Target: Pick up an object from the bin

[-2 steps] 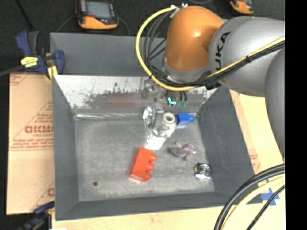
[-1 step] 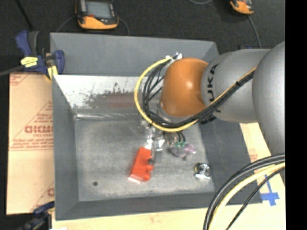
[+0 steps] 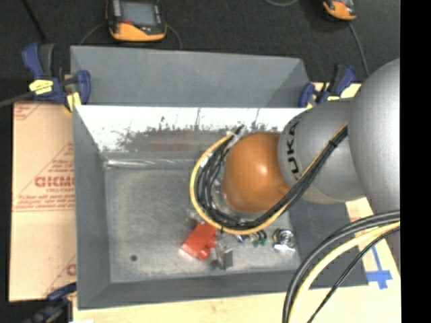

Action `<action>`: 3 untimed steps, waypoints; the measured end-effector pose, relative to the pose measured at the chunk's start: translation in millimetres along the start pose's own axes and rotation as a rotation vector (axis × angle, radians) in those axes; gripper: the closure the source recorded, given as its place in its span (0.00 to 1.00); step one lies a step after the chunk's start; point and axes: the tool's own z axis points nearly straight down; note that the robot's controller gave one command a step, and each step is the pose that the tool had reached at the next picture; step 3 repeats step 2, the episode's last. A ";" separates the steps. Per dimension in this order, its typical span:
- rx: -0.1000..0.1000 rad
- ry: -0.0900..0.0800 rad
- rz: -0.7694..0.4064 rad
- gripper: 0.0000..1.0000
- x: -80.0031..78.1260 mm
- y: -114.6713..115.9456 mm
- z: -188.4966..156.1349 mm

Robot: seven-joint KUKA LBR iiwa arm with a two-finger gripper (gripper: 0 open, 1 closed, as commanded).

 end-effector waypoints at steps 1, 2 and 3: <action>0.001 -0.005 0.004 1.00 -1.8 -0.7 -1.5; 0.005 -0.013 -0.049 1.00 2.0 8.4 -157.3; 0.005 -0.013 -0.049 1.00 2.0 8.4 -157.3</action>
Offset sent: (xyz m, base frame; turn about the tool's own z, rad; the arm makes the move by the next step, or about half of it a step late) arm 0.0000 0.0000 0.0000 0.0000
